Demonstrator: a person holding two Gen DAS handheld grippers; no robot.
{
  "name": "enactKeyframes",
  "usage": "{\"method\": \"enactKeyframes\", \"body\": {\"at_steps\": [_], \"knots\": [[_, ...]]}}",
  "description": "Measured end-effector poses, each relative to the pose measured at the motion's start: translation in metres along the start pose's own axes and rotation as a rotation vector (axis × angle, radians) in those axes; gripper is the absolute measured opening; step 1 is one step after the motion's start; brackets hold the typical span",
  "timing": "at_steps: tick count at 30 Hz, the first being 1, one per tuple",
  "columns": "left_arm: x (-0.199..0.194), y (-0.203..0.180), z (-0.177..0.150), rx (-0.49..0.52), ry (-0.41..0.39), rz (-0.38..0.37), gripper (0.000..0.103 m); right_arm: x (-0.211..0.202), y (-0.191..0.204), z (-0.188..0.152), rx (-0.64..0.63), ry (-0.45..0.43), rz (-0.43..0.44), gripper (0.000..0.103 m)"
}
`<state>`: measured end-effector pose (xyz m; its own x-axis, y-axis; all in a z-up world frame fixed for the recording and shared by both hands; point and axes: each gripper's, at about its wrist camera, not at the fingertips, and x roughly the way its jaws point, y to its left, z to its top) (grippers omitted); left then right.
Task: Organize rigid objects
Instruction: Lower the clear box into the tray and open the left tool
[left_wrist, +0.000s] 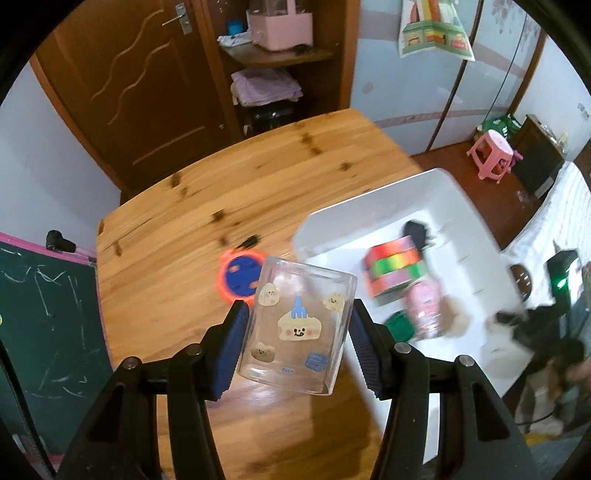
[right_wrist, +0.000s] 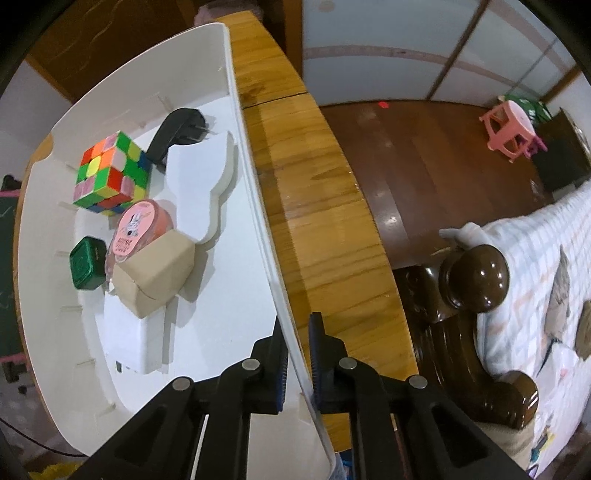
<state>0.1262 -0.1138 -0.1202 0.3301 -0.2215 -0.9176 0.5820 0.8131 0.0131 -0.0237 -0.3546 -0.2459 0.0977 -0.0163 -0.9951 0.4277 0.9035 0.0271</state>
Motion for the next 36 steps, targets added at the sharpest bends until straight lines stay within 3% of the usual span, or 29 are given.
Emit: {"method": "enactKeyframes", "body": {"at_steps": [6, 14, 21, 36], "knots": [[0.004, -0.055, 0.016, -0.033, 0.010, -0.014, 0.059, 0.002, -0.001, 0.002, -0.069, 0.005, 0.040, 0.008], [0.056, -0.107, 0.022, -0.045, 0.076, -0.011, 0.059, 0.002, 0.000, 0.003, -0.120, 0.009, 0.071, 0.008], [0.097, -0.126, 0.024, -0.073, 0.121, 0.020, 0.059, 0.002, 0.002, 0.001, -0.172, 0.005, 0.072, 0.008], [0.128, -0.152, 0.026, -0.036, 0.133, 0.087, 0.059, 0.002, 0.002, 0.001, -0.202, 0.001, 0.076, 0.008]]}}
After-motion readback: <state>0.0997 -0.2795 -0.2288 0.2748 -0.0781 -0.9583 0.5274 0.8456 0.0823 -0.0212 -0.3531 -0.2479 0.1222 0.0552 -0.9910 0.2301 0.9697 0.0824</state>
